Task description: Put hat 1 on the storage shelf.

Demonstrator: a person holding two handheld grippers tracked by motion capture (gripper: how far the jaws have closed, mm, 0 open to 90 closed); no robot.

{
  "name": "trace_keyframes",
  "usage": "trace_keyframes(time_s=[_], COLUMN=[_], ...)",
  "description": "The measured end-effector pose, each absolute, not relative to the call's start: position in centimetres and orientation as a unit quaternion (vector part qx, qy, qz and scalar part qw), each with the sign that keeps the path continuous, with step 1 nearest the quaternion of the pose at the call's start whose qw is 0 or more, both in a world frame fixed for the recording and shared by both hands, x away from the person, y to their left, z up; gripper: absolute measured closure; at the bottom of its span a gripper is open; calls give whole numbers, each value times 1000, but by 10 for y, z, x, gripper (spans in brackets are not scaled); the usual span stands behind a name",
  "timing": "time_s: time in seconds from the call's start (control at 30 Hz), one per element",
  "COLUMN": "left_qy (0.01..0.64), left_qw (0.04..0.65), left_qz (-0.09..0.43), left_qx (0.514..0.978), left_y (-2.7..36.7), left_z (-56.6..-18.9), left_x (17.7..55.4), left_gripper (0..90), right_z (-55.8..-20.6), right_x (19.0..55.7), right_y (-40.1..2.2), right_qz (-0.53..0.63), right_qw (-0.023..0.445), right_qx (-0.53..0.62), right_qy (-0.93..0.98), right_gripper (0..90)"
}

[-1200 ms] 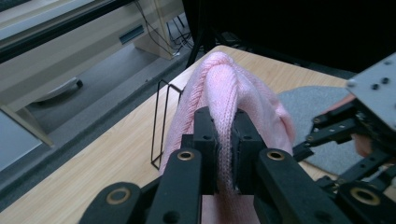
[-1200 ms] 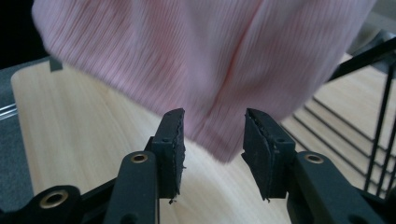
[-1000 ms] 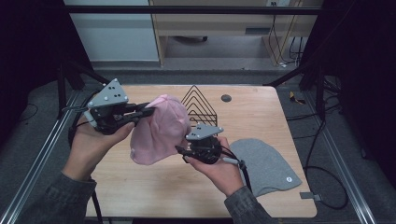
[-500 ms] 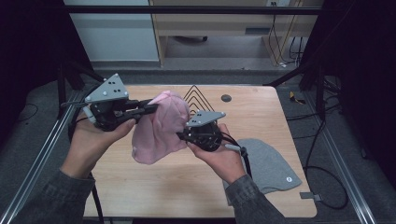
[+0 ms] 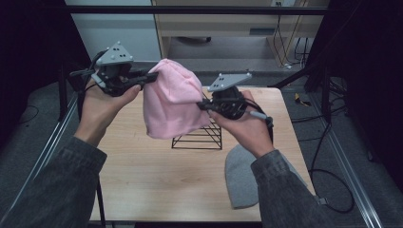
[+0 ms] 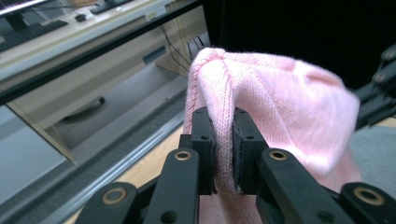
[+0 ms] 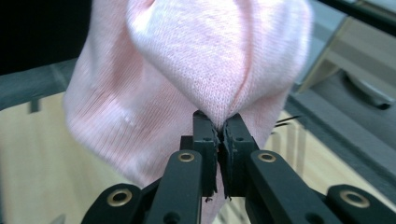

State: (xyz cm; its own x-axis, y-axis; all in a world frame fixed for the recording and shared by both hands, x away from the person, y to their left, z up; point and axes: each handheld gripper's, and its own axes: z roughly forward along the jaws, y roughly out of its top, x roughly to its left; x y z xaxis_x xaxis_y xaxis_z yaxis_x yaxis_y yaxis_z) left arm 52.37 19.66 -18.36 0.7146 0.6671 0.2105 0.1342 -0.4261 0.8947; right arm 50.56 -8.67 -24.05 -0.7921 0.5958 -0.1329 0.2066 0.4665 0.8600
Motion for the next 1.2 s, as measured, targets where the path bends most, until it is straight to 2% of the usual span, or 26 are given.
trace_keyframes(time_s=[0.2, 0.47, 0.83, 1.2], left_qy=[246, 237, 242, 254], left_qw=[458, 421, 423, 427], left_qz=[300, 312, 303, 306], left_qx=[800, 818, 819, 812], left_y=[181, 163, 157, 168], left_z=[-175, -187, -210, -222], left_x=[547, 572, 598, 613], left_gripper=[811, 811, 809, 811], right_z=[-233, -255, -276, -290], right_x=[532, 559, 569, 575], right_y=[-99, -104, -107, -93], right_qz=[464, 444, 439, 444], right_qw=[211, 227, 244, 249], right_qx=[273, 298, 312, 307], right_qy=[816, 814, 806, 804], right_gripper=[863, 862, 862, 862])
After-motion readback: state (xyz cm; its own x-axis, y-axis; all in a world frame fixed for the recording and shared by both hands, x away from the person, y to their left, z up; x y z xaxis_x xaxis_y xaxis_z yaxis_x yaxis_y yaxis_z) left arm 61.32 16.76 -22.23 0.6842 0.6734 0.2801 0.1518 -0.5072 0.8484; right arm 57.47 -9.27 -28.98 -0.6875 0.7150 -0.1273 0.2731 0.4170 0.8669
